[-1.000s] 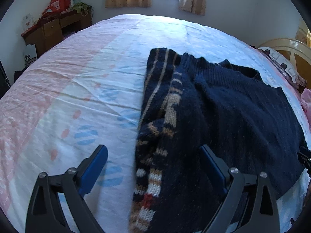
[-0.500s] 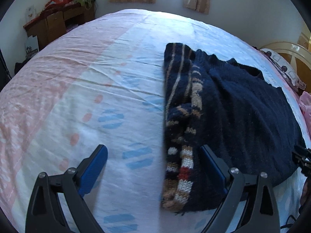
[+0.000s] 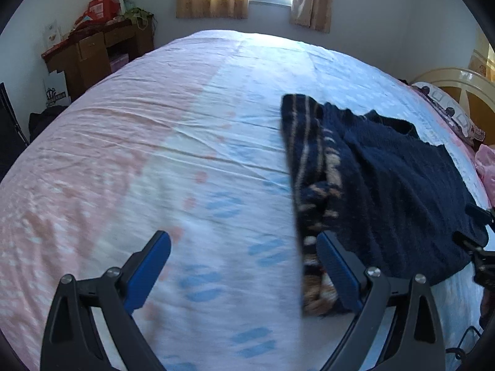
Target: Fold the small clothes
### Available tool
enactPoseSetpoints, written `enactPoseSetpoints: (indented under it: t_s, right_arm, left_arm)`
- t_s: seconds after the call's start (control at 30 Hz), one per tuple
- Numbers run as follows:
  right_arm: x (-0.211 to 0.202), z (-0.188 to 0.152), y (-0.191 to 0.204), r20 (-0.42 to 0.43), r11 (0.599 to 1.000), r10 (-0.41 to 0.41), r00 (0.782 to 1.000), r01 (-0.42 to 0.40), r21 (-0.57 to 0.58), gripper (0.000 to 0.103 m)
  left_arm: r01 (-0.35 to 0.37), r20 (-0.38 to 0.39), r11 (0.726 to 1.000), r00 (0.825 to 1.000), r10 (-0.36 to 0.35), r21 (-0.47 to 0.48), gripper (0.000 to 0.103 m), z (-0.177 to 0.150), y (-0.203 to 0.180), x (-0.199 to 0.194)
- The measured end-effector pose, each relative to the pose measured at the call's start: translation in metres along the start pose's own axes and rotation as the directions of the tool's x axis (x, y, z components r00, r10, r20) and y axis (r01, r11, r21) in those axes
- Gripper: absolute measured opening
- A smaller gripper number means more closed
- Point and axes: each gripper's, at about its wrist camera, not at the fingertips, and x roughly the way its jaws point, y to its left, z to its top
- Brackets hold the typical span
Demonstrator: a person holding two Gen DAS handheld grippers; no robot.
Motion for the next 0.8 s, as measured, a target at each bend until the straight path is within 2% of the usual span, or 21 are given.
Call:
enactPoseSetpoints:
  t_s: [0.2, 0.33, 0.47, 0.6, 0.7, 0.8]
  right_arm:
    - [0.012, 0.013, 0.045, 0.035, 0.995, 0.023, 0.999, -0.019, -0.103, 0.067]
    - [0.01, 0.015, 0.079, 0.065, 0.979, 0.03, 0.997, -0.016, -0.204, 0.067]
    - [0.005, 0.012, 0.115, 0.093, 0.948, 0.048, 0.995, -0.016, -0.318, 0.067]
    - [0.001, 0.007, 0.154, 0.113, 0.904, 0.09, 0.989, -0.034, -0.425, 0.067]
    - [0.005, 0.006, 0.178, 0.133, 0.872, 0.079, 0.988, -0.004, -0.489, 0.067]
    - [0.018, 0.012, 0.197, 0.146, 0.854, 0.023, 0.989, 0.056, -0.517, 0.067]
  left_arm:
    - [-0.033, 0.043, 0.999, 0.999, 0.033, -0.004, 0.098, 0.001, 0.038, -0.012]
    - [-0.029, 0.053, 0.997, 0.998, 0.033, -0.069, 0.098, 0.0, 0.072, -0.016]
    - [0.015, 0.076, 0.987, 0.997, -0.003, -0.16, 0.098, 0.0, 0.104, -0.02]
    - [0.043, 0.081, 0.98, 0.996, -0.028, -0.192, 0.098, 0.006, 0.115, -0.016]
    - [0.1, 0.068, 0.976, 0.994, -0.089, -0.195, 0.098, 0.012, 0.111, -0.012]
    - [0.169, 0.063, 0.967, 0.985, -0.16, -0.188, 0.098, 0.02, 0.103, -0.007]
